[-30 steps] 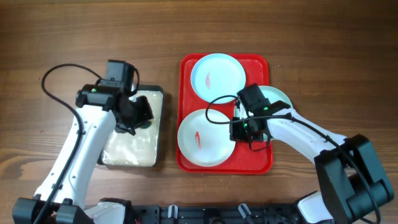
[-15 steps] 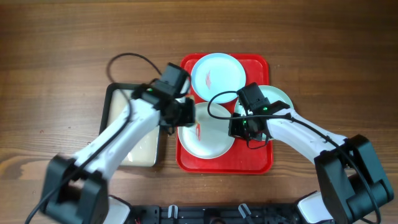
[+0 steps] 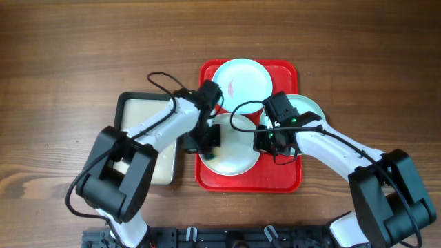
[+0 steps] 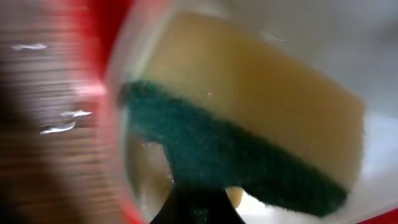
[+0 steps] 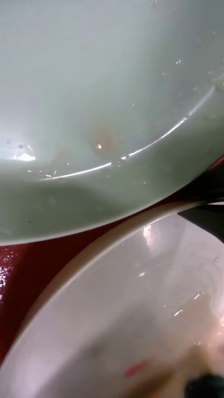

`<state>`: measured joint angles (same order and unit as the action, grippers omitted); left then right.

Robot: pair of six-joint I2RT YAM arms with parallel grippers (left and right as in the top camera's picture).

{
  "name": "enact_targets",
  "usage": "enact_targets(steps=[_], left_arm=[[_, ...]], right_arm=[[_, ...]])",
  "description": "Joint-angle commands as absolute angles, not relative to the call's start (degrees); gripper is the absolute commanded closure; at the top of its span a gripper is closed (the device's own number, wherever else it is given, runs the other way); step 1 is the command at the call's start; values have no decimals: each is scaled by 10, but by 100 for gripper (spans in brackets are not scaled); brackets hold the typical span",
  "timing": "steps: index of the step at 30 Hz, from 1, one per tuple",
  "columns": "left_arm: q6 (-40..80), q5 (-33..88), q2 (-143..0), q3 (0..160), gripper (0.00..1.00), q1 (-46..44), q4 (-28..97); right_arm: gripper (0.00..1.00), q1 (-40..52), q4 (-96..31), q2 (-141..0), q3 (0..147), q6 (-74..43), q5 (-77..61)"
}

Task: Clean dirty plates on tray and stack at the side
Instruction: 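Scrub the white plate with the sponge while the right gripper holds it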

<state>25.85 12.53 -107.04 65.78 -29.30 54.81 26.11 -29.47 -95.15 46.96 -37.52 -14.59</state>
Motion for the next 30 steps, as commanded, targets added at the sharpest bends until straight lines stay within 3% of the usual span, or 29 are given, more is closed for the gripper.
enact_targets(steps=[1,4,9,15,24,30], left_arm=[[274,-20,-1087,666,96,-262,569],[274,7,-1087,666,96,-267,543],[279,218,-1088,666,96,-319,424],[368,236,-1089,666,96,-372,363],[369,-69,-1089,666,96,-313,456],[369,-70,-1089,671,96,-281,524]], right_arm=[[96,260,-294,-966,465,-391,-99],[96,260,-294,-966,465,-390,-99],[96,260,-294,-966,465,-390,-99],[96,260,-294,-966,465,-390,-99],[96,260,-294,-966,465,-389,-99],[96,260,-294,-966,465,-389,-99]])
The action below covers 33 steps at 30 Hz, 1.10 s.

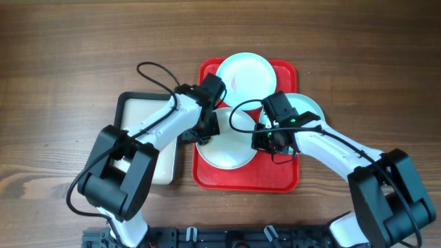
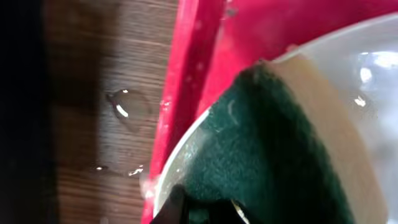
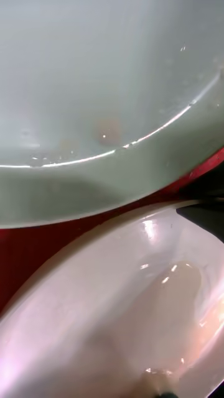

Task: Clean dirty plates on tray and stack at the side
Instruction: 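Scrub the white plate with the sponge while the right gripper holds it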

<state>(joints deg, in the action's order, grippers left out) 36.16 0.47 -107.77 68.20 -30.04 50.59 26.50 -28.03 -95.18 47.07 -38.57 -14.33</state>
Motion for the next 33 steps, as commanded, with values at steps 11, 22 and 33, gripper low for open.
enact_targets(steps=[11,22,33], left_arm=[[383,248,-1089,644,96,-401,358],[432,-44,-1087,645,96,-339,508],[453,-72,-896,677,96,-311,573]], right_arm=[[96,260,-294,-966,465,-385,-99],[96,260,-292,-966,465,-376,-99],[91,260,-291,-966,465,-308,-104]])
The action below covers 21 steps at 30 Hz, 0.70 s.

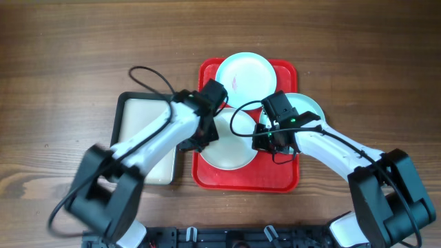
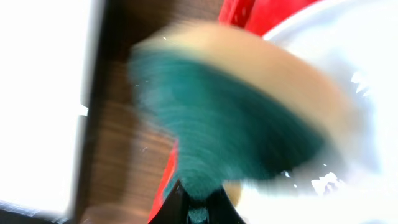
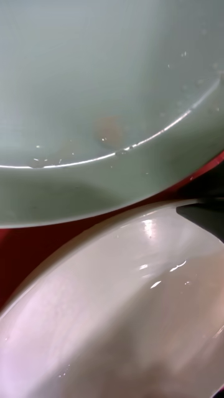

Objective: Clean dirty plates on tray and stack at the side

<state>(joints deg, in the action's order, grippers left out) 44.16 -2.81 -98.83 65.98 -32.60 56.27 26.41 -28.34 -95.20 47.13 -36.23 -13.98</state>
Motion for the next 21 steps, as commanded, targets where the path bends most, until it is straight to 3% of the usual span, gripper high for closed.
enact_targets(steps=[1,4,6,7,8,14,21], left_arm=[[452,-72,-874,677,96,-307,578],[426,-97,-805,677,96,-264,609],[409,-115,-799,674,96,-231,627],[392,-114,-801,661,96,-204,625],[389,-114,-803,648,96,-190,620],[362,-106,-806,537,96,-125,543],[317,-60,-802,538,63,-113,525]], right_arm=[[86,260,-289,-966,465,-288,-108],[70,260,-286,-966,465,-253,-121],[69,260,-269,-966,465,-253,-121],[87,260,-251,-966,465,-256,-121],[96,260,-248,-965,466,-257,-126],[96,266,-318,-917,500,-262,-102],[96,312,-378,-749,501,-263,63]])
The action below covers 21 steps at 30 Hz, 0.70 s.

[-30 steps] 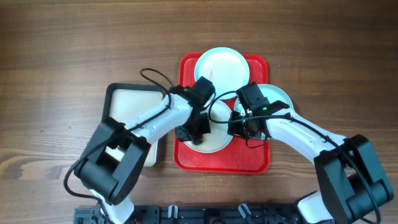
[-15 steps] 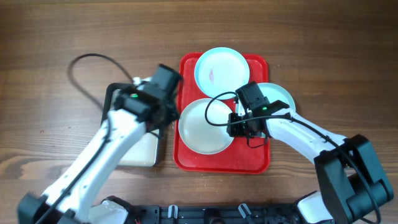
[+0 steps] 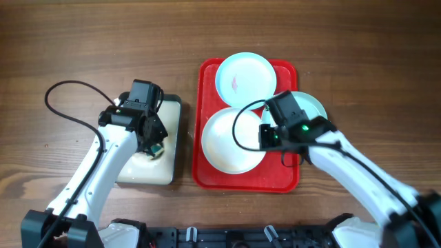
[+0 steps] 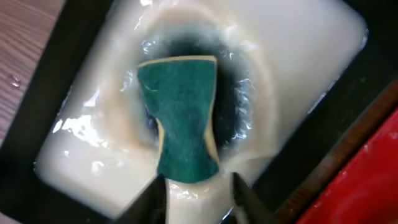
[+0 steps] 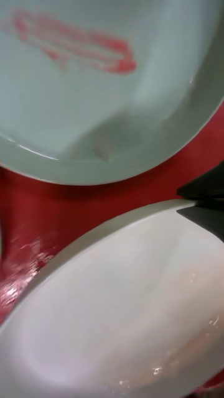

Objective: Clean dirty plates on tray and stack at the side

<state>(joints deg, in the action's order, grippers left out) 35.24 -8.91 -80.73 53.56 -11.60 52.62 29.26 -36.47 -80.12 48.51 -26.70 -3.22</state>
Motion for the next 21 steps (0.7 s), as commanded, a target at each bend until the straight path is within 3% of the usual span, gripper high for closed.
enact_targets(steps=[1,5,7,8,10,21], left_arm=[[310,-55,-799,542,59,-113,527],[302,-39,-755,578,49,-113,549],[302,-37,-718,595,37,-113,556],[302,-37,-698,599,29,-113,555],[302,-37,-659,599,0,-113,553],[302,-37,-616,599,0,-113,558]], right_arm=[[96,322,-385,-733,501,-265,95],[96,377,-432,-711,519,-276,238],[96,409,-467,-711,545,-286,305],[96,424,-482,-712,560,-286,337],[96,446,-504,-713,587,-285,380],[96,564,-498,-724,599,-238,529]])
